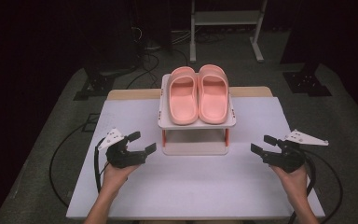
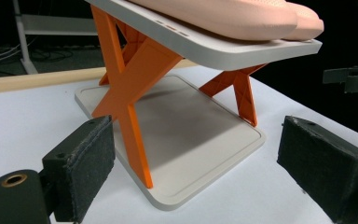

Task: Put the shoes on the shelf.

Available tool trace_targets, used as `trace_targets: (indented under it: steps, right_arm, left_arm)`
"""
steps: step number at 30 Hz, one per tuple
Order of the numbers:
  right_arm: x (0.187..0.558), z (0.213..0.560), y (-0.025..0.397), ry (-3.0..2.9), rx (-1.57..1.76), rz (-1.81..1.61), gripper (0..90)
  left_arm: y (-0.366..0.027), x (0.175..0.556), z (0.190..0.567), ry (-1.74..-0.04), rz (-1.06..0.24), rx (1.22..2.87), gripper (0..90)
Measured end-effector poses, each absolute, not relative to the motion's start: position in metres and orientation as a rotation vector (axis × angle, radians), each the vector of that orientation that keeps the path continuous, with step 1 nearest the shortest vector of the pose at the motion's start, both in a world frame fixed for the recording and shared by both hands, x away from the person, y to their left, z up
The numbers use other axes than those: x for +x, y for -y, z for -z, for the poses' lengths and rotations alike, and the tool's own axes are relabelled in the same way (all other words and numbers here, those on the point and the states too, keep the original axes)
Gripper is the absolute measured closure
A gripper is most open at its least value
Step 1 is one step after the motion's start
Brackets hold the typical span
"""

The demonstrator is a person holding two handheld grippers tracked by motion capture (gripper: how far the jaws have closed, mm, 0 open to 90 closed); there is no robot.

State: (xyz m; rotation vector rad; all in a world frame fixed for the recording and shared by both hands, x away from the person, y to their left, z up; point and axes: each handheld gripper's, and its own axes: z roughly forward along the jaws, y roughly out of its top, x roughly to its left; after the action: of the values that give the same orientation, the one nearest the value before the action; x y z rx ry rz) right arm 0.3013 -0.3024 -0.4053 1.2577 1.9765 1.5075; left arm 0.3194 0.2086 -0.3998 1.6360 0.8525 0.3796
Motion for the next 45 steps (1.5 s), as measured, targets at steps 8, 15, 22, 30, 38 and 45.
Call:
trace_targets:
  steps: [8,15,22,30,38,45]
  right_arm:
    - [0.294,0.408,0.309,-1.962,1.265,-1.509,25.3]
    - [0.29,0.416,0.314,-1.961,1.277,-1.512,25.5]
    - [0.286,0.423,0.317,-1.969,1.289,-1.499,25.5]
    - [0.279,0.431,0.321,-1.963,1.31,-1.494,25.5]
    - [0.274,0.437,0.324,-1.96,1.324,-1.488,25.5]
    - [0.268,0.443,0.327,-1.963,1.324,-1.487,25.5]
  left_arm:
    - [-0.211,0.316,0.407,-0.864,-0.374,1.637,10.6]
    - [-0.215,0.314,0.41,-0.869,-0.375,1.635,10.5]
    - [-0.216,0.311,0.413,-0.869,-0.375,1.637,10.4]
    - [-0.217,0.307,0.418,-0.881,-0.365,1.627,10.2]
    - [-0.22,0.304,0.423,-0.884,-0.364,1.63,10.1]
    - [-0.221,0.299,0.428,-0.896,-0.363,1.628,10.1]
